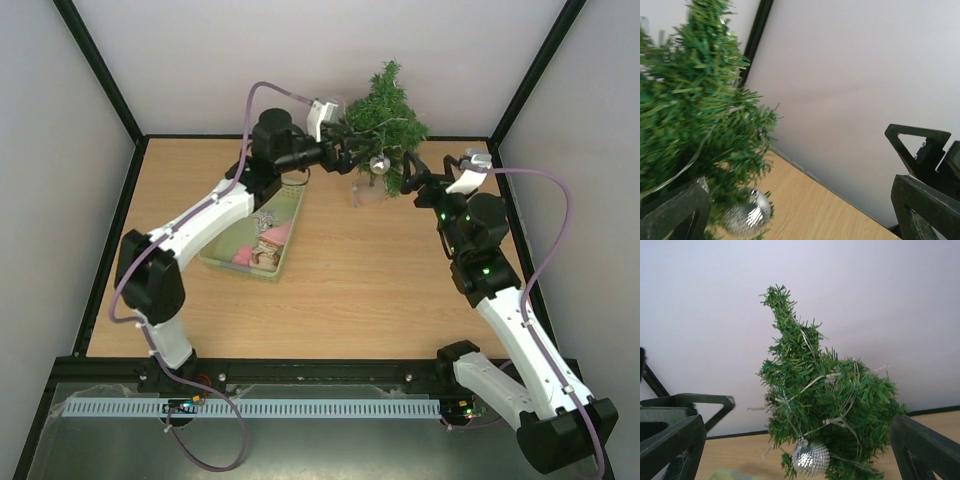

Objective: Decorate the small christmas tree
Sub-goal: Hang the decoration item on the Christmas tree, then pick up the decoration item from the storage box.

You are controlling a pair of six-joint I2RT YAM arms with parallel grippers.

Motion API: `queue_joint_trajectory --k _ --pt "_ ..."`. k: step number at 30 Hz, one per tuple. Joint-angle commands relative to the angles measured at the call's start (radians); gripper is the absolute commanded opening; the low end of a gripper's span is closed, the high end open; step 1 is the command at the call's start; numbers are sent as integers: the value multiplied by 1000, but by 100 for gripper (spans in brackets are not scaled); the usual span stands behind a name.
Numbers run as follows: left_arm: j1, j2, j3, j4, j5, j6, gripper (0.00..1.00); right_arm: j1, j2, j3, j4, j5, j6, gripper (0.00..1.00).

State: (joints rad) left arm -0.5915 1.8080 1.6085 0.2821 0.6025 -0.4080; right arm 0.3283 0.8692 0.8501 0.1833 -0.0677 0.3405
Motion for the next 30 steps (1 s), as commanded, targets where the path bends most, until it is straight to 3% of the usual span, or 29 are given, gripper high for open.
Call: queue_joint_trajectory --k 1,8,13,18,25,30 --pt "20 -132 -94 -98 -117 75 100 -3 -18 0 -117 -36 123 98" --pt "98 -293 -263 -362 -378 74 100 -2 -50 -48 -253 -165 186 98" --pt "167 -283 -281 -630 -530 190 99 -1 -99 -121 -270 -150 192 98" --pt "249 -205 -241 -795 -480 196 84 -2 -118 -107 -258 -155 172 98" --pt "344 -105 -345 -713 -330 142 57 -2 -117 -96 -236 -214 199 99" --pt "359 -42 -431 -627 -267 100 54 -1 -128 -105 -238 -214 196 97"
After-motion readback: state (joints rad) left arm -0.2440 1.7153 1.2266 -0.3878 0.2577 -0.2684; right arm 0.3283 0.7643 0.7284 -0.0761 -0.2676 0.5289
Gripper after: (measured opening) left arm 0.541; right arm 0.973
